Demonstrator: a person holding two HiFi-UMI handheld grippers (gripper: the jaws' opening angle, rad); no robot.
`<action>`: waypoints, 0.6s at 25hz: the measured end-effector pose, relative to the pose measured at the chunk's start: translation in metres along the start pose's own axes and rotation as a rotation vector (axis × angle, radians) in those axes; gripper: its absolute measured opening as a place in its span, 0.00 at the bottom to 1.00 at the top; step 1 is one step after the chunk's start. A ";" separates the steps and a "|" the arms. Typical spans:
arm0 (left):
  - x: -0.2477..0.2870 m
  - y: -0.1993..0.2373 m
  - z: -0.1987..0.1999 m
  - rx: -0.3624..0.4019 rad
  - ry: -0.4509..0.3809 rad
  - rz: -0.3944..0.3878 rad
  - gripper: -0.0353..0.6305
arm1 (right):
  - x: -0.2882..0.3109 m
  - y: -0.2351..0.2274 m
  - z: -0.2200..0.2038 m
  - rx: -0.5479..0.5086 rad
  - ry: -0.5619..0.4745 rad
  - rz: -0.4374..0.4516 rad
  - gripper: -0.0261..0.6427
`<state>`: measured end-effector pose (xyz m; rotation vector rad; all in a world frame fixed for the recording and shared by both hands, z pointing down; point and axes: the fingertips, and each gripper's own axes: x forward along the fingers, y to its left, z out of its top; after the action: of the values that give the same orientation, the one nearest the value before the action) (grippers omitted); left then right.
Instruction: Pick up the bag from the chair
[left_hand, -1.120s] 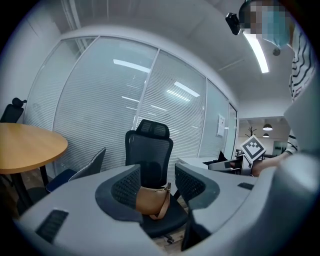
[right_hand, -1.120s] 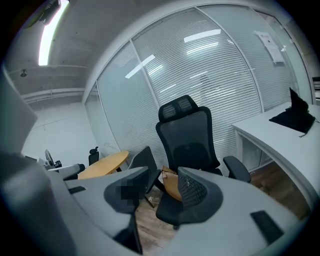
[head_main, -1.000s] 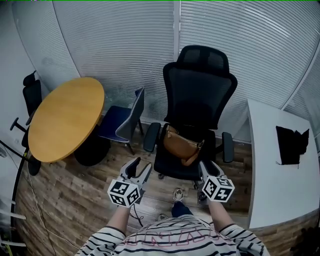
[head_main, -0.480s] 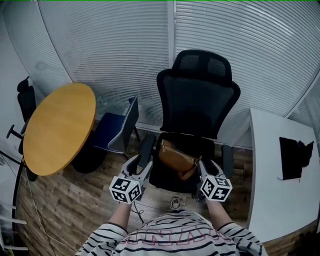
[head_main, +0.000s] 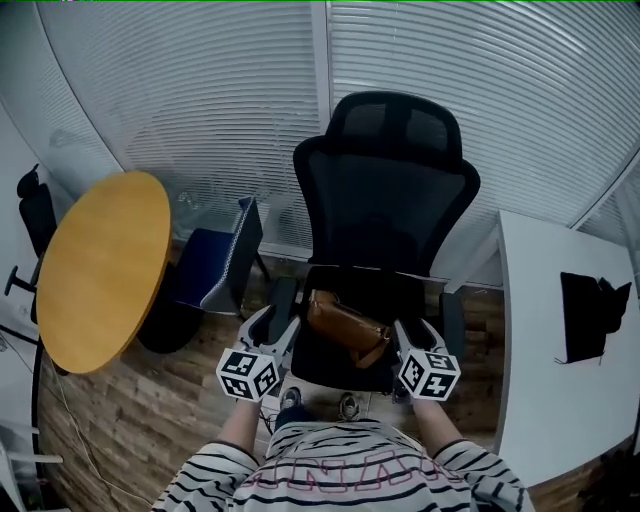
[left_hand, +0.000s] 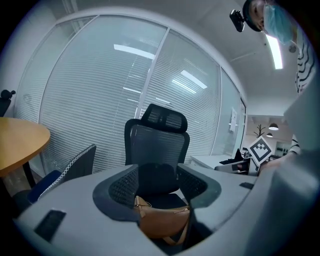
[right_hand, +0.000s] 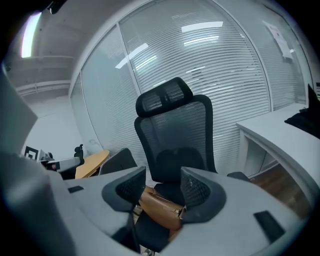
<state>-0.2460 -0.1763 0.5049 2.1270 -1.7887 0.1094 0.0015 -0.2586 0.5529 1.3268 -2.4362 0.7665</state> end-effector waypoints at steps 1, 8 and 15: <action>0.006 0.004 -0.002 0.001 0.012 -0.010 0.38 | 0.002 -0.002 -0.001 0.011 -0.001 -0.014 0.35; 0.042 0.024 -0.008 0.049 0.077 -0.106 0.38 | 0.013 -0.018 -0.011 0.090 -0.049 -0.133 0.36; 0.086 0.041 -0.051 0.071 0.208 -0.208 0.40 | 0.024 -0.036 -0.053 0.178 -0.045 -0.264 0.36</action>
<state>-0.2597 -0.2459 0.5861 2.2447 -1.4586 0.3316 0.0172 -0.2617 0.6192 1.7067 -2.2039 0.9060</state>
